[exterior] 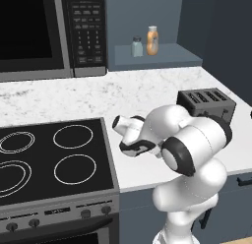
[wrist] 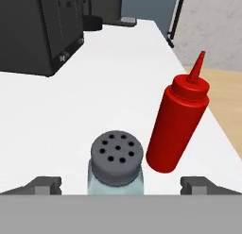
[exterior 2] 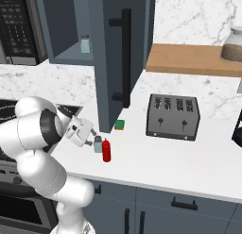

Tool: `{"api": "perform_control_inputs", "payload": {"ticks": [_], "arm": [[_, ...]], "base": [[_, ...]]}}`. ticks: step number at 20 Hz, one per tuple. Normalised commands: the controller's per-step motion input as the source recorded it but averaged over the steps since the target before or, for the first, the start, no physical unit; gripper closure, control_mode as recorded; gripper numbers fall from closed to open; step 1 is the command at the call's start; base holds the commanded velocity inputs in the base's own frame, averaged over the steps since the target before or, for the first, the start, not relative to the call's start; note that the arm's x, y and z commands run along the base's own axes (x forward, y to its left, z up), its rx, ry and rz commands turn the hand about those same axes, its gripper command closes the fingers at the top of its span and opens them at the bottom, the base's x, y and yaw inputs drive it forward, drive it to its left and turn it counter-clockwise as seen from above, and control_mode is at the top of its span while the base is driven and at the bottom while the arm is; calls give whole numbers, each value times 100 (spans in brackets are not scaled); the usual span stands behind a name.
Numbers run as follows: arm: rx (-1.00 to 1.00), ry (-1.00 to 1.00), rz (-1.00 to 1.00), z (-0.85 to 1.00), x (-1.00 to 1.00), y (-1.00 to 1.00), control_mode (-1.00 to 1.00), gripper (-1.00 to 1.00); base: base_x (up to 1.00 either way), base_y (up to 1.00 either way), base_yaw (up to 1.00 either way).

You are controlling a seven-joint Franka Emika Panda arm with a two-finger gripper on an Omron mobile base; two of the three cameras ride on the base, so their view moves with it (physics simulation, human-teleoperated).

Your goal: Put the shaker and condiment bottle from the counter next to their counterparts in the cabinet.

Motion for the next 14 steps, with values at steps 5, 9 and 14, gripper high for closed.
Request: {"api": "perform_control_inputs", "payload": {"ticks": [5,9,14], "arm": [[0,0,0,-27,0,-32,-100,-100],[0,0,0,-38,0,-15,-100,100],[3,-3,0,-1,-2,-4,-100,100]], "base": [[0,0,0],[0,0,0],[0,0,0]]}}
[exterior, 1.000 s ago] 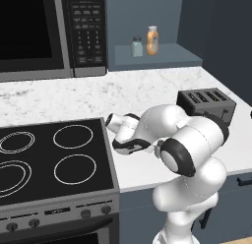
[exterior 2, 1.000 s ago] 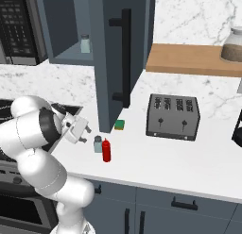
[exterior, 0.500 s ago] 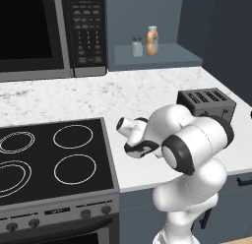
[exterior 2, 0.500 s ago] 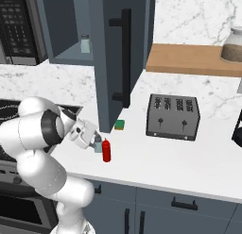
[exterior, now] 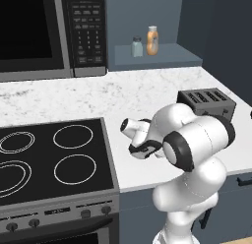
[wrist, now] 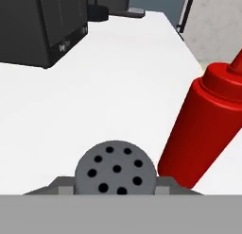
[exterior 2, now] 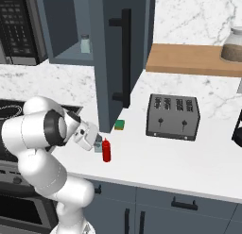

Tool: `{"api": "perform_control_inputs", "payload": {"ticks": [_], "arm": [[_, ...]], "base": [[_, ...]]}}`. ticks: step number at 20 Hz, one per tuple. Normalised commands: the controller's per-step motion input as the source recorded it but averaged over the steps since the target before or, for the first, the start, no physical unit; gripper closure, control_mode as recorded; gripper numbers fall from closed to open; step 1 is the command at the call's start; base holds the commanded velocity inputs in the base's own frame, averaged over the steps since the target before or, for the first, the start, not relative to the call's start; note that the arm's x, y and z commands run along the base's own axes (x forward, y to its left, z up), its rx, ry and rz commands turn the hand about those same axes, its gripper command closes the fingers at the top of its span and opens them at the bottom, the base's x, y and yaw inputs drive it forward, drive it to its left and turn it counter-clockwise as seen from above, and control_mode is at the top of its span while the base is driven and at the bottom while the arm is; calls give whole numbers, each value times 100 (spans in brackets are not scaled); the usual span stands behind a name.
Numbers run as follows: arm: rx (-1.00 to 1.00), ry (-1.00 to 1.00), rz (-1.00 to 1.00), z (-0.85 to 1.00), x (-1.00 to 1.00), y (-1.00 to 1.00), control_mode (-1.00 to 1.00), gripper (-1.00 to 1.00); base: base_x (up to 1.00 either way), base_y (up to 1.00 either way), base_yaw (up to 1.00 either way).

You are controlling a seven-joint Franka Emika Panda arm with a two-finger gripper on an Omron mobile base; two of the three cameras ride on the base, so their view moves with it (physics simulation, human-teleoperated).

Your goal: Put the shaker and condiment bottle from the counter next to their counterparts in the cabinet.

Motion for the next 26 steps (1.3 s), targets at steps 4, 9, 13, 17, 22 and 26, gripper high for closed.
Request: {"api": "perform_control_inputs", "payload": {"ticks": [4,9,13,17,22,26], "arm": [[6,-18,17,75,-4,12,-100,100],[-1,-12,28,98,-13,34,-100,100],[0,-7,27,100,-5,14,-100,100],[0,-1,30,100,0,5,-100,100],[0,0,31,100,0,12,-100,100],[-5,0,38,95,0,20,-100,100]], "base": [[0,0,0],[0,0,0],[0,0,0],[0,0,0],[0,0,0],[0,0,0]]}}
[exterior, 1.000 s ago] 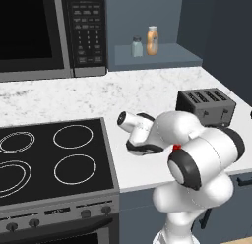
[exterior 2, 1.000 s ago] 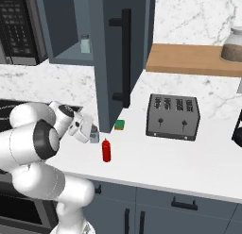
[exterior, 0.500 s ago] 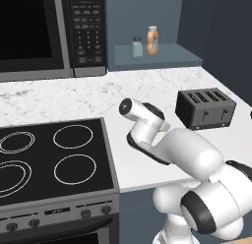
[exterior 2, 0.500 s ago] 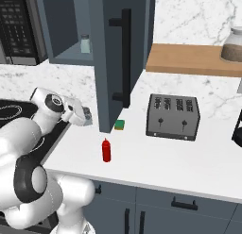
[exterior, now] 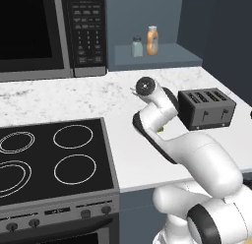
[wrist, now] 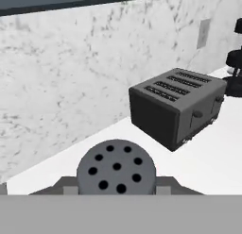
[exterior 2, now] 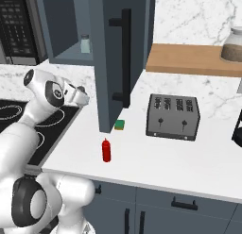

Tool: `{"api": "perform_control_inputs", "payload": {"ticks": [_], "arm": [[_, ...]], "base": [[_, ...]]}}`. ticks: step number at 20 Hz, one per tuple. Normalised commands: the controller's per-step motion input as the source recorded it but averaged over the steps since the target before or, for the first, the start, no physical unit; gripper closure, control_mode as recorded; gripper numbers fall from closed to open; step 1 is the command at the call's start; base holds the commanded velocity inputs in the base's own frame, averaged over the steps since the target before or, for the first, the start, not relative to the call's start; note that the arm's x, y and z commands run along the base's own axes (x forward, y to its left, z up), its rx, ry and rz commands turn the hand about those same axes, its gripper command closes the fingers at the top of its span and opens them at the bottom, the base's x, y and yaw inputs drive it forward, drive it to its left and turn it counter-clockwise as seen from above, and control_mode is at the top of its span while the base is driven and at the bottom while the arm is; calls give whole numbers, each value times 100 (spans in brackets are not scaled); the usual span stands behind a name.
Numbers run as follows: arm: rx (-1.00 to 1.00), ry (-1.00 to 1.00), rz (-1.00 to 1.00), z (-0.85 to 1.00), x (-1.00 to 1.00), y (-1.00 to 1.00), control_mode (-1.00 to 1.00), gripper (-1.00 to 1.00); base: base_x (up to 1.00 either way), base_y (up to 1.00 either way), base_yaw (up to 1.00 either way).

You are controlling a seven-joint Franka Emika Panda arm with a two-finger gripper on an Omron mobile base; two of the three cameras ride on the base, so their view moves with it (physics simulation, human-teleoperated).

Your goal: Put the shaker and condiment bottle from the counter next to their counterparts in the cabinet.

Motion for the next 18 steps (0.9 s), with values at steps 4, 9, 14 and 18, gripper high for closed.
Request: {"api": "perform_control_inputs", "payload": {"ticks": [4,9,14,18], "arm": [[-9,-3,41,88,0,17,-100,100],[-9,-17,46,60,0,14,-100,100],[-10,-17,29,53,0,9,-100,100],[0,-1,0,0,0,0,-100,100]], "base": [[0,0,0],[0,0,0],[0,0,0],[0,0,0]]}}
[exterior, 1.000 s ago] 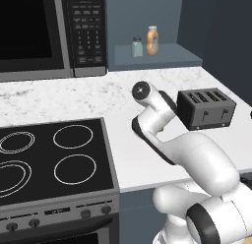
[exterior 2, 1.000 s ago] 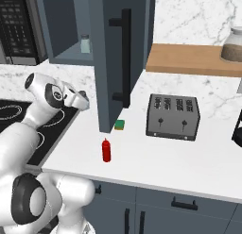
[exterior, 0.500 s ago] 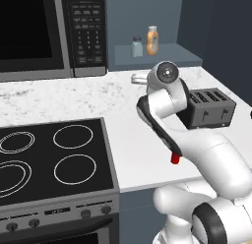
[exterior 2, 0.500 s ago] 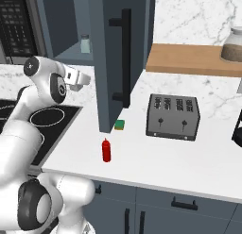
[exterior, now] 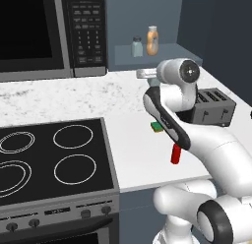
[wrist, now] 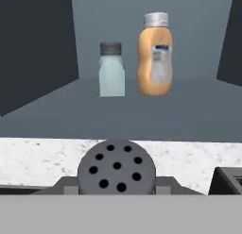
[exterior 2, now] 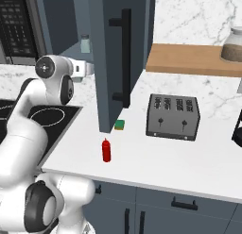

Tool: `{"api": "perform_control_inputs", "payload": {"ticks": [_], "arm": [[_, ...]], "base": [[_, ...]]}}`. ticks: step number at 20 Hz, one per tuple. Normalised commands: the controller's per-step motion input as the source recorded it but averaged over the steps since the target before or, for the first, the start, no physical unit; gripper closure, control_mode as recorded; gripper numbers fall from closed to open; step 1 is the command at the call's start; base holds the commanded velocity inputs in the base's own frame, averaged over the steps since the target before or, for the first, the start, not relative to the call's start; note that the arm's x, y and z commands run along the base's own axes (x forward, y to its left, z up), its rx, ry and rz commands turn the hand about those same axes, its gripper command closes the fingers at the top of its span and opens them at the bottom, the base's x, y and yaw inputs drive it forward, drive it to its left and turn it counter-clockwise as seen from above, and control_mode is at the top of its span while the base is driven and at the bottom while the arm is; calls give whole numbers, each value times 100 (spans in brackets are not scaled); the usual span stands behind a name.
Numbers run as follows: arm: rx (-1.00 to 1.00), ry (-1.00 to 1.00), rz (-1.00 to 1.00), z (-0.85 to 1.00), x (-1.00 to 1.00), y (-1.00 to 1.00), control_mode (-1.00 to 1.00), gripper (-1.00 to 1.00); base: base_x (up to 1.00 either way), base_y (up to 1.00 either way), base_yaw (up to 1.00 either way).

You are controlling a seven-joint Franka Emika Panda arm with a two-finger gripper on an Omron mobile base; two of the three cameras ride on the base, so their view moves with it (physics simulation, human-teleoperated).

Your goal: Put the shaker and condiment bottle from the counter next to their counterparts in the cabinet.

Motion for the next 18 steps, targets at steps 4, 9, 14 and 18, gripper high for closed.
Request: {"api": "perform_control_inputs", "payload": {"ticks": [4,9,14,18], "arm": [[0,-17,1,80,0,13,-100,100],[-6,-2,0,92,3,12,-100,100],[-2,0,0,9,5,4,-100,100],[0,0,0,-2,7,0,-100,100]], "base": [[0,0,0],[0,0,0],[0,0,0],[0,0,0]]}}
